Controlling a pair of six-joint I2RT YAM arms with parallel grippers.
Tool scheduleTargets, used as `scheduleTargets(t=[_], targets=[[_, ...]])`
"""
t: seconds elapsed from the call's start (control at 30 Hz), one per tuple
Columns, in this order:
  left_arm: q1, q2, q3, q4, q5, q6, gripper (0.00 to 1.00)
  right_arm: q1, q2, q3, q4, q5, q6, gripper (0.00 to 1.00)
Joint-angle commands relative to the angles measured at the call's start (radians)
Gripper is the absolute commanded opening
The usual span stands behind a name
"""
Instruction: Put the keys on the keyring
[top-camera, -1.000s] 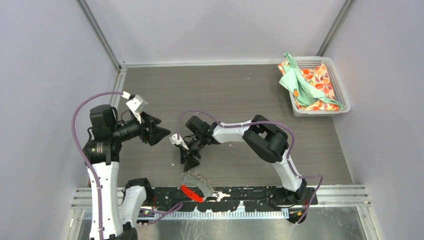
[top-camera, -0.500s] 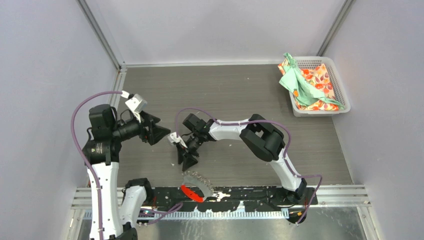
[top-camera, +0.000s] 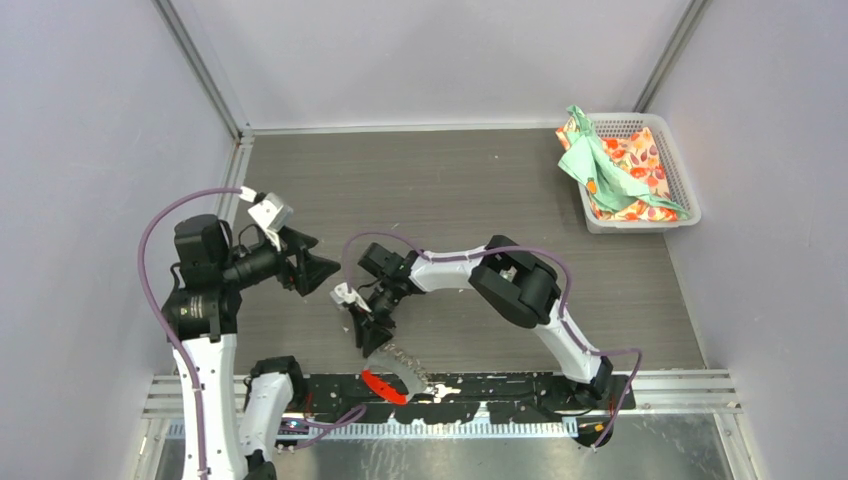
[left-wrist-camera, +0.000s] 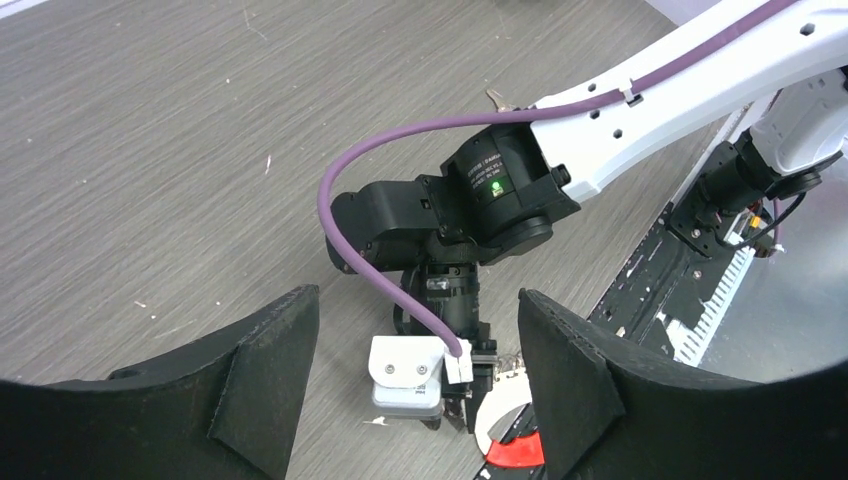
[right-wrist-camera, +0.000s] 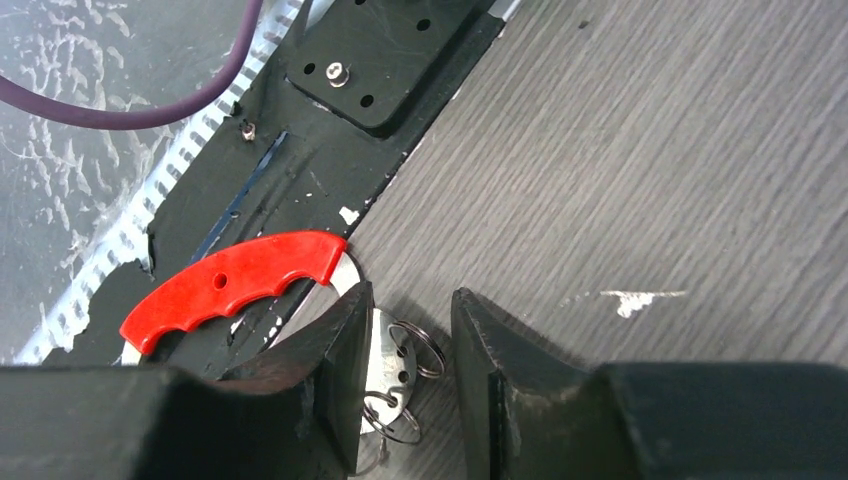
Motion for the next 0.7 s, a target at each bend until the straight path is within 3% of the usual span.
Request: scheduleTargets(t=[0.0,0.1,0.23,0.4,0.67], targets=[[0.006,-0.016,0.025,-0.006,-0.001,-0.001,0.74,0.008,0.011,0.024,-0.023,0.029,-0.014,0.35],[0.006,-0.009,0.025,0.000,0.005,0.000,0.74,-0.001,-0.008,0.029,-0.060,0.045,-0.028,0.27],[0.005,-0.008,0.025,0.008,0.019,-0.006,0.74,-0.025,-0.039,0.015,-0.086,0.035,-0.046,0.38],[0.005,-0.008,0.027,0.005,0.020,-0.008,0.74,-0.045,-0.048,0.013,-0.112,0.006,-0.071,0.44],[0.005,0.004,0.042,0.004,0.023,-0.002,0.73,-0.045,-0.030,0.028,-0.134,-0.008,-0.083,0.41]])
